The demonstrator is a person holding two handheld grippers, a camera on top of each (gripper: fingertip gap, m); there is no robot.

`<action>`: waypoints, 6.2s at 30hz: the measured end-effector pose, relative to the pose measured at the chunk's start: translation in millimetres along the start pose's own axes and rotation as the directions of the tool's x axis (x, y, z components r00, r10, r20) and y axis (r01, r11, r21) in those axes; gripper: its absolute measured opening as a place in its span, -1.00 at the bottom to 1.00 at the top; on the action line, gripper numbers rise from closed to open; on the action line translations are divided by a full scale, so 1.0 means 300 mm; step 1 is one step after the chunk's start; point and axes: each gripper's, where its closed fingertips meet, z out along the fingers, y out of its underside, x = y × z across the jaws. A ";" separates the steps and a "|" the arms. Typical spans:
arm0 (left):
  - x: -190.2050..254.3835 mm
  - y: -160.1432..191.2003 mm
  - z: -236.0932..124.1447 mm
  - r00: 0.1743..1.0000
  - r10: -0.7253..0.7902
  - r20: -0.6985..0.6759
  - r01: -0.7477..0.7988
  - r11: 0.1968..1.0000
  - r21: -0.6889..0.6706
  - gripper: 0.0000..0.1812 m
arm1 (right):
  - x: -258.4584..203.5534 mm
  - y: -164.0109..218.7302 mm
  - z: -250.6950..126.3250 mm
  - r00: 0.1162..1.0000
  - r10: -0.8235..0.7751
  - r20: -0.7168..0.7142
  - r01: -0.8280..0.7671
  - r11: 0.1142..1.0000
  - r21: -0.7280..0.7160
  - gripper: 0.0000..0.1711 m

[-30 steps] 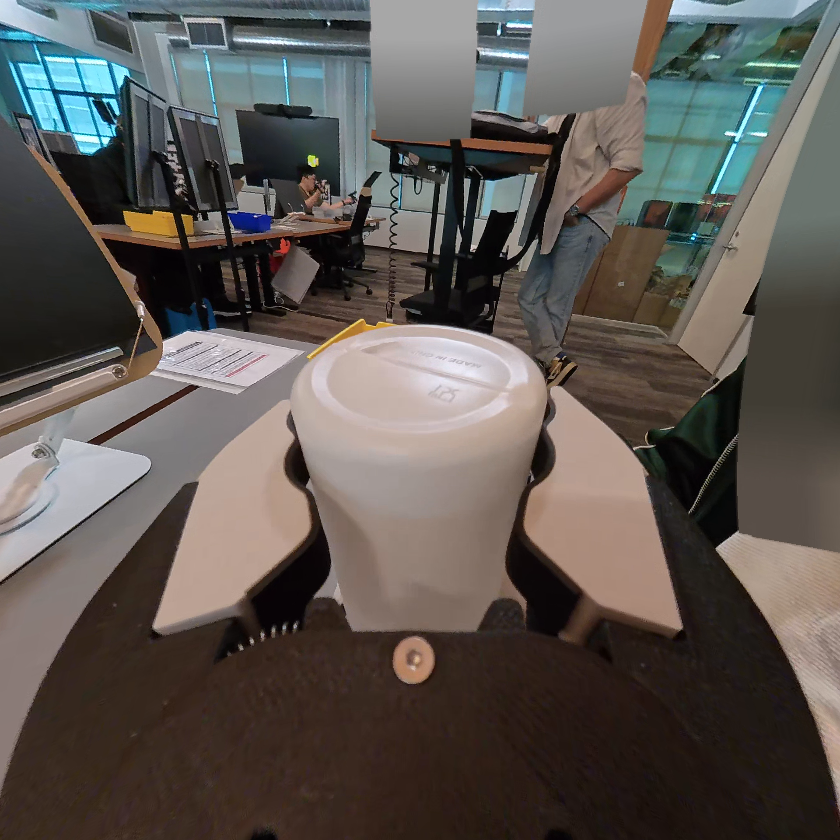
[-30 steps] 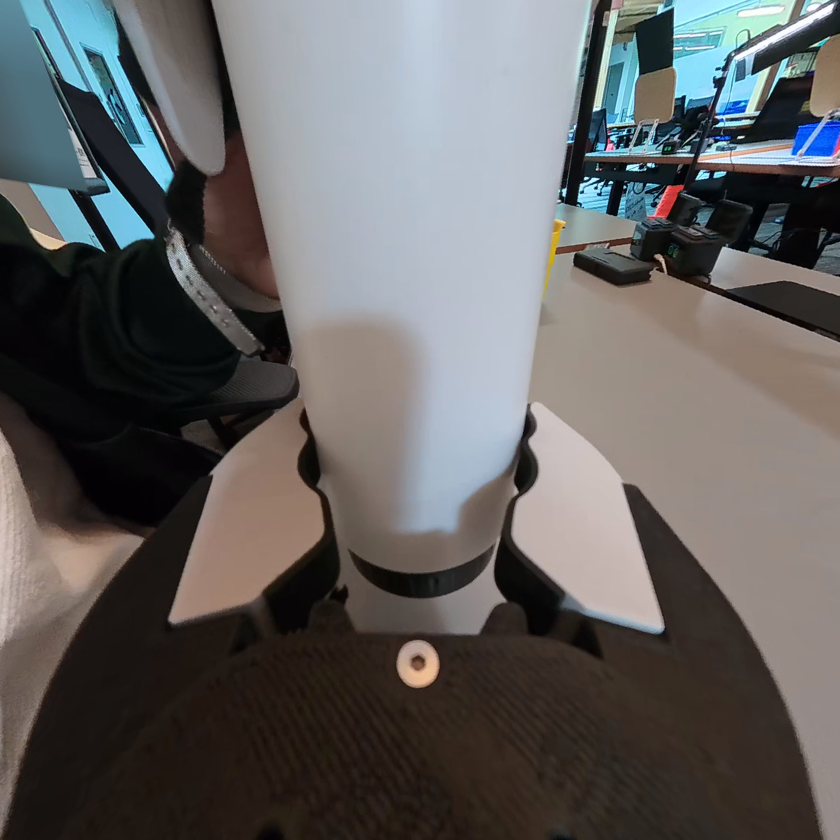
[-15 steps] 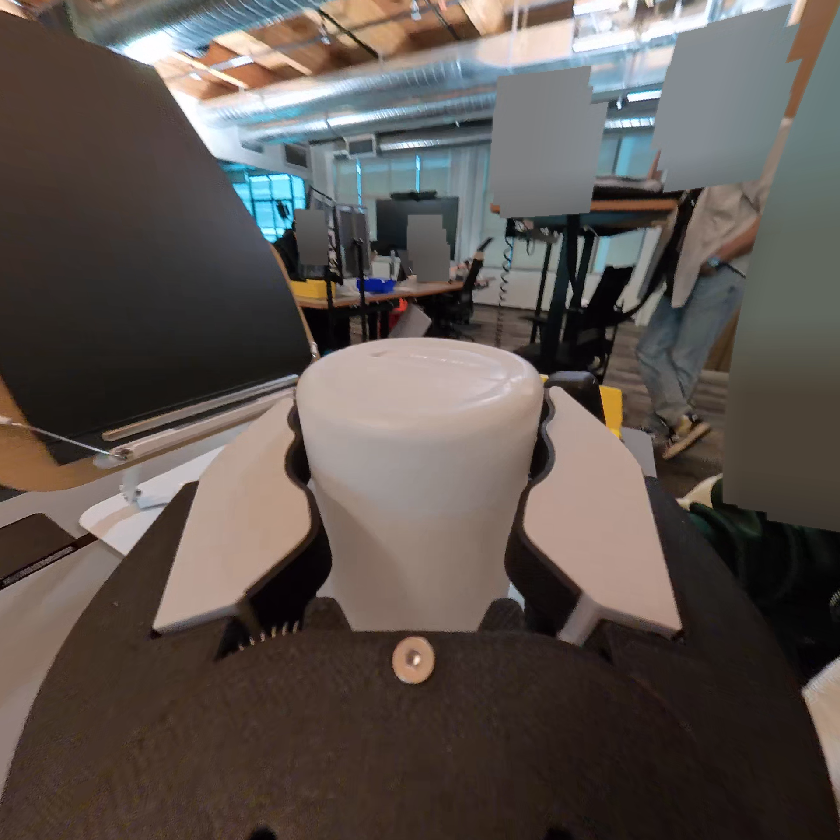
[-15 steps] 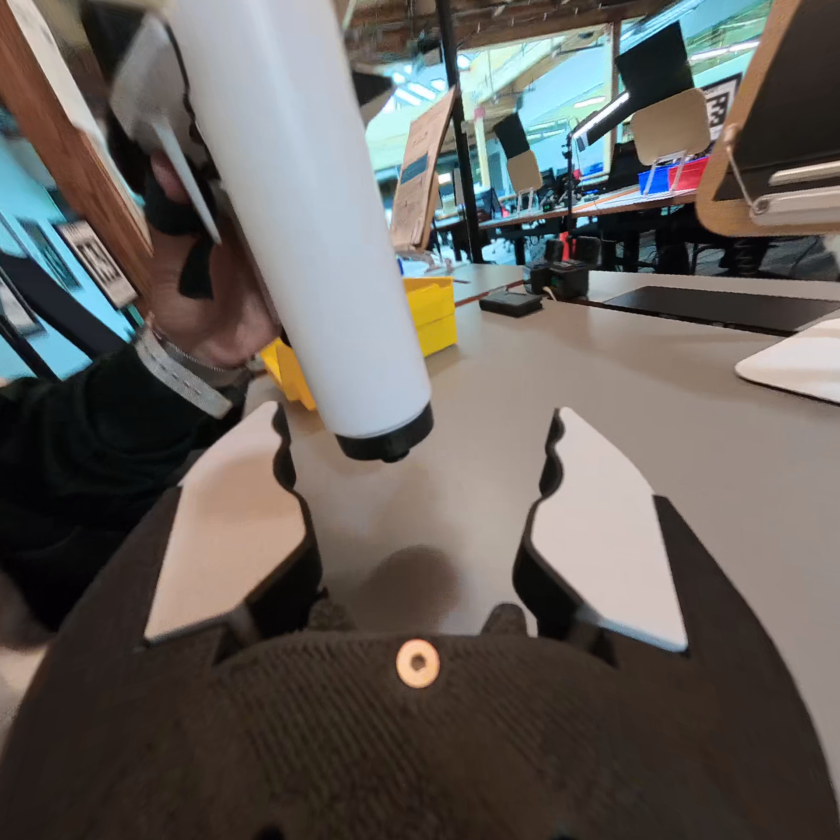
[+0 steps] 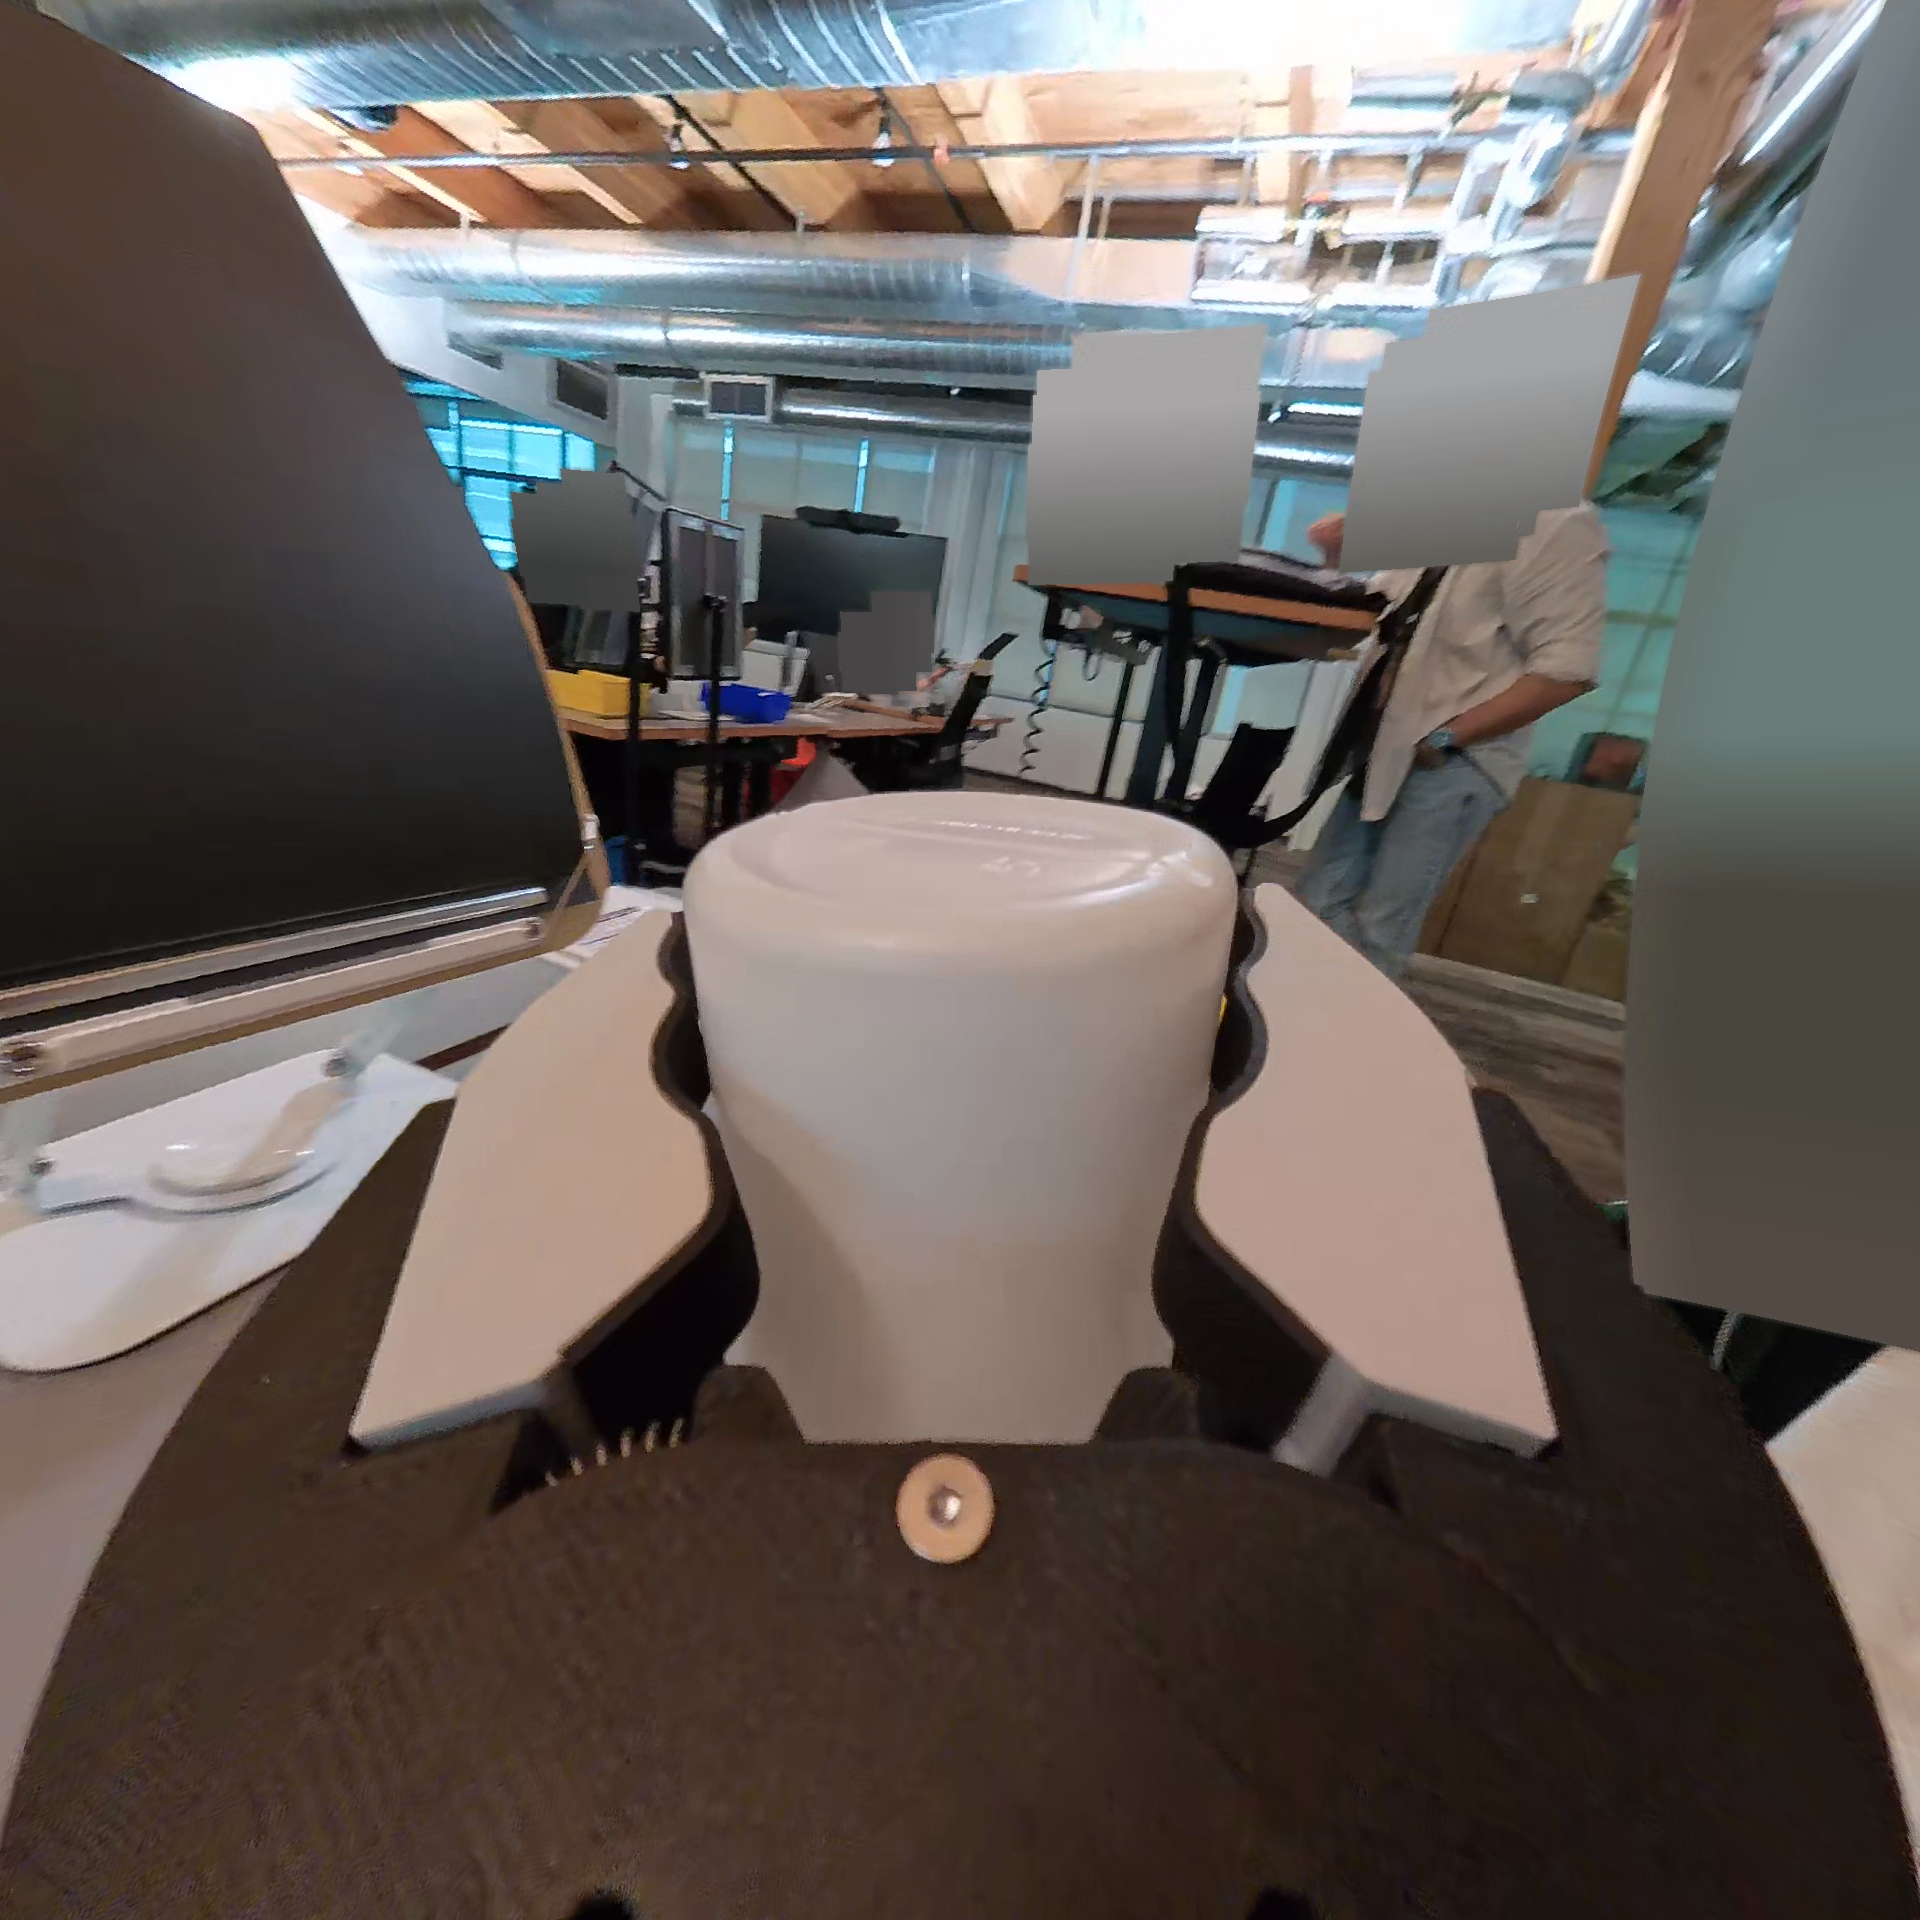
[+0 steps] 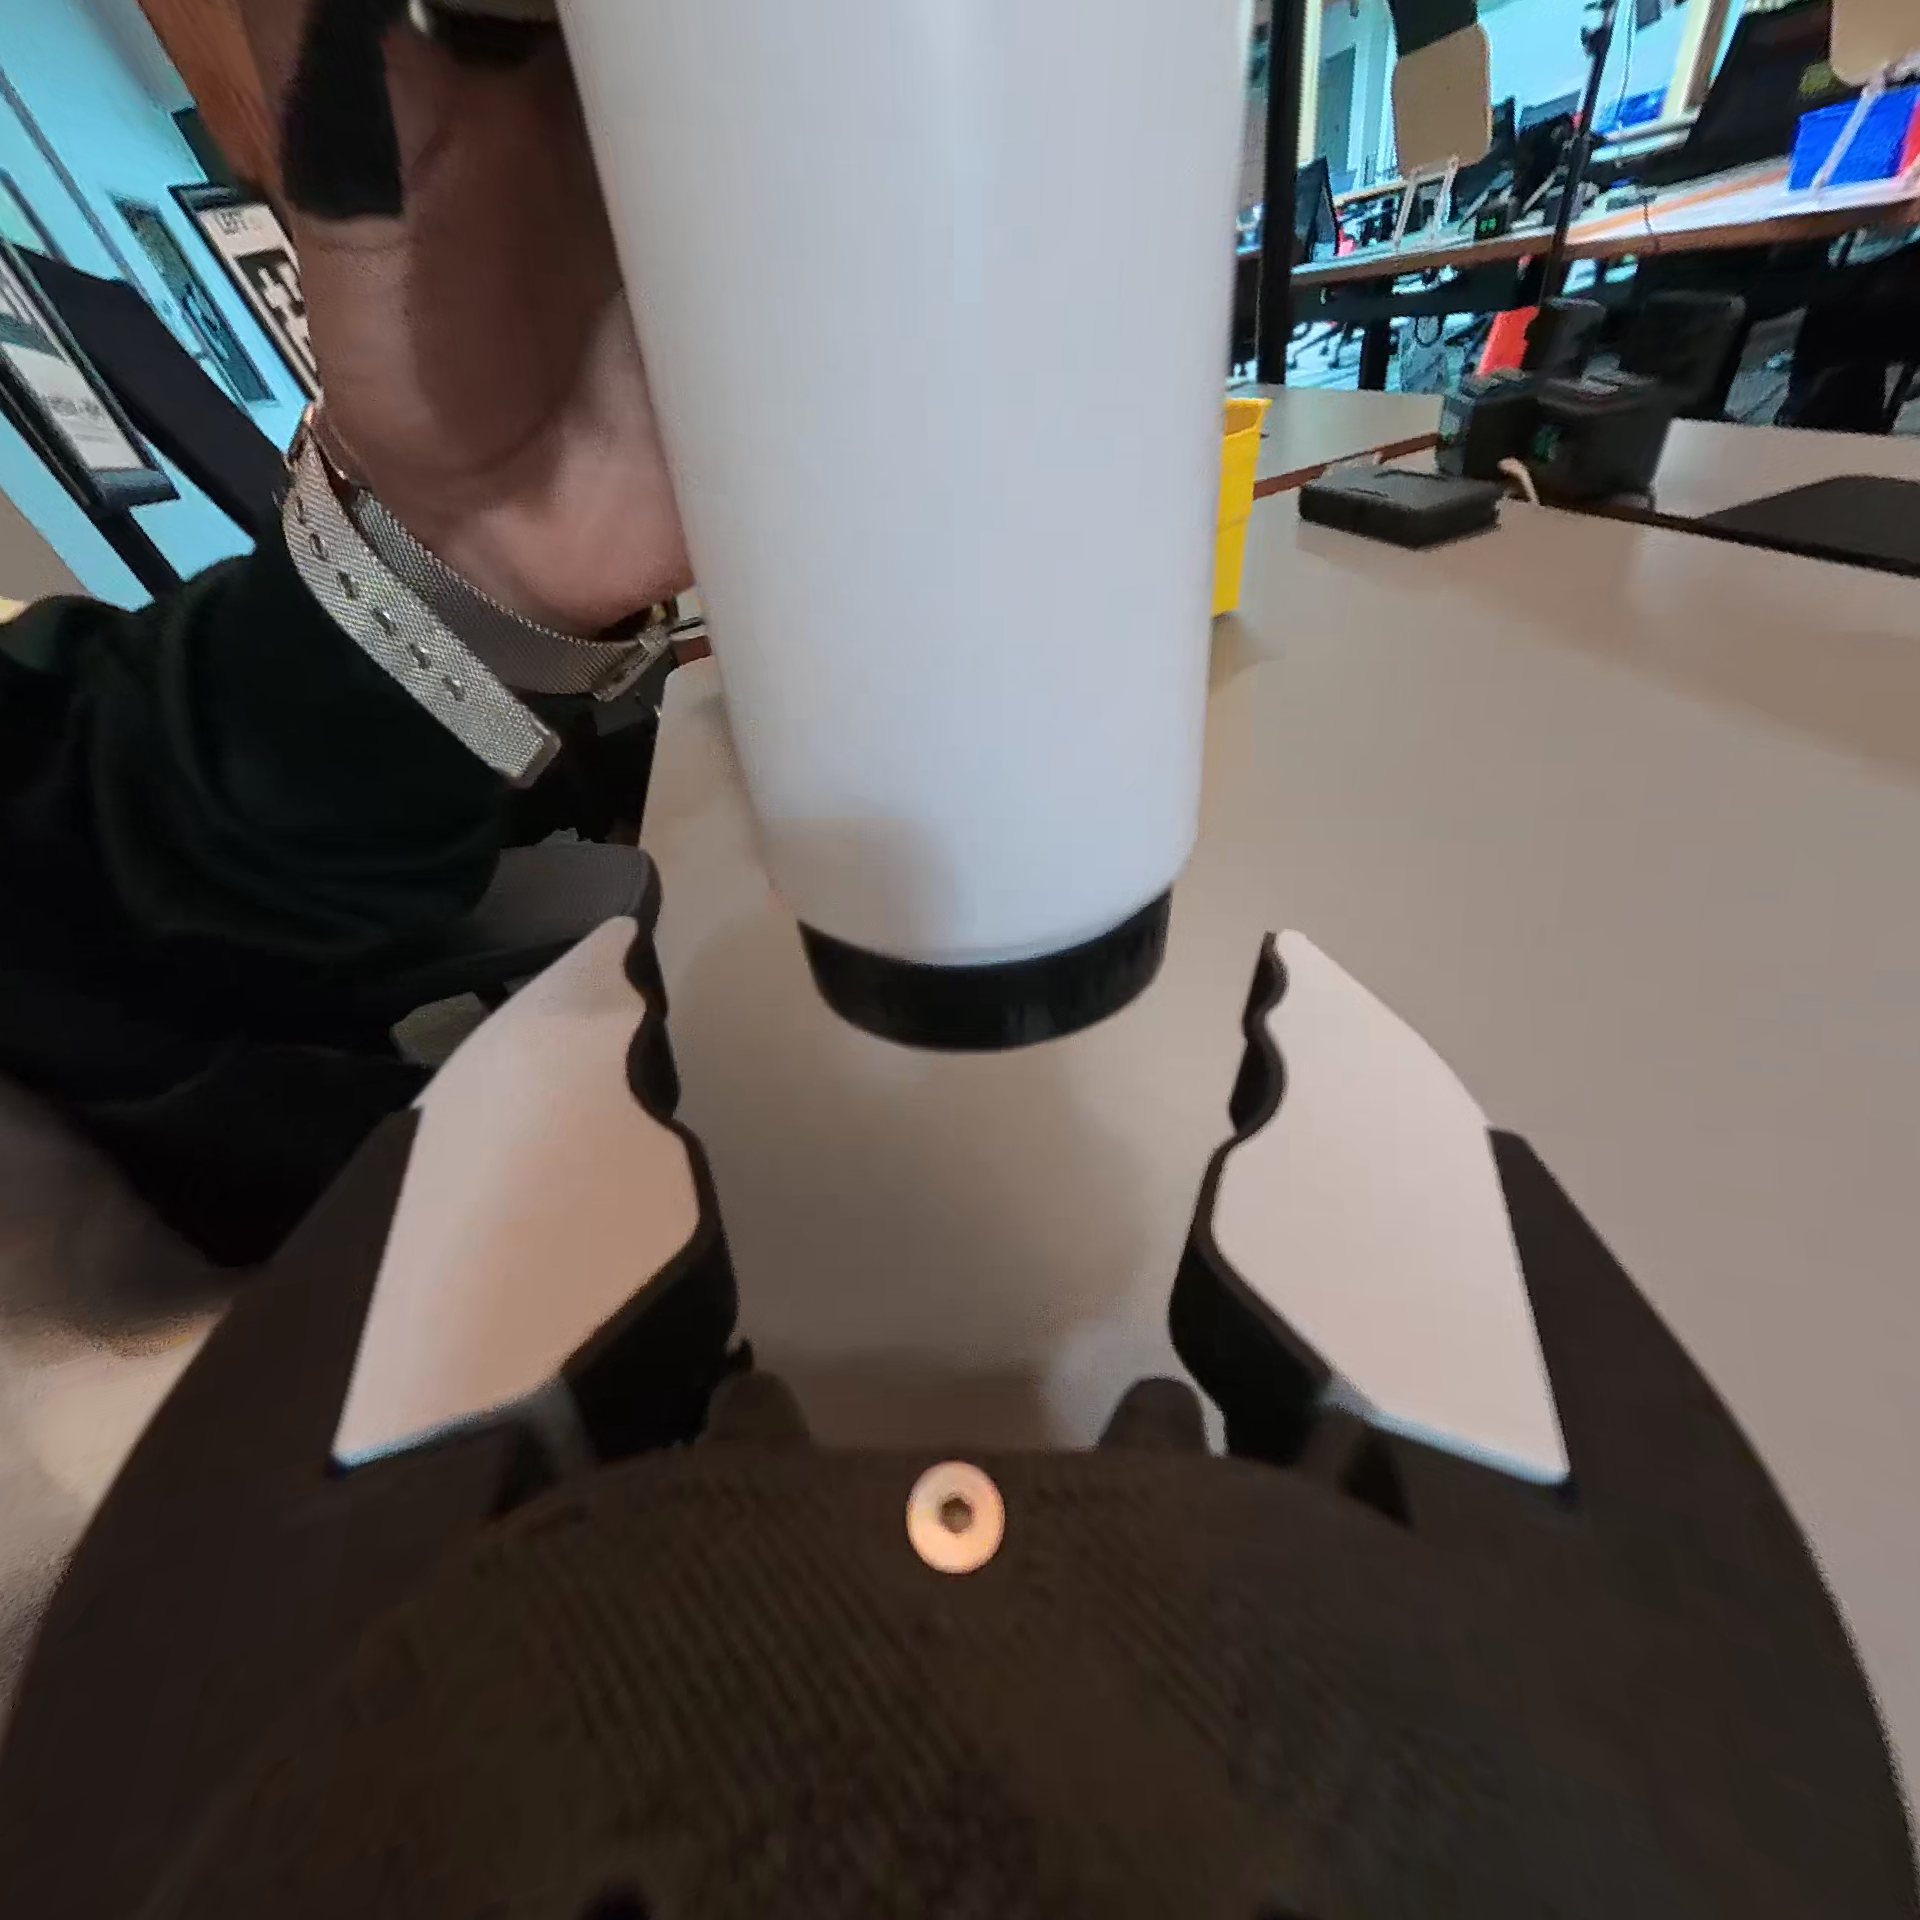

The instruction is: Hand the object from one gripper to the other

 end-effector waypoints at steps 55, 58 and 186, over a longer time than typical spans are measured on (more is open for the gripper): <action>0.148 0.062 0.078 0.984 0.143 -0.110 -0.155 0.982 -0.108 0.17 | -0.032 -0.060 -0.028 0.988 -0.148 -0.039 0.148 0.989 -0.001 0.02; 0.166 0.073 0.084 0.979 0.159 -0.126 -0.175 0.977 -0.121 0.15 | -0.025 -0.050 -0.026 0.984 -0.168 -0.058 0.167 0.986 -0.022 0.03; 0.049 0.473 0.030 0.999 -0.033 0.010 0.034 0.925 -0.377 0.04 | 0.047 -0.335 -0.324 0.990 -0.070 -0.125 0.103 0.952 0.289 0.09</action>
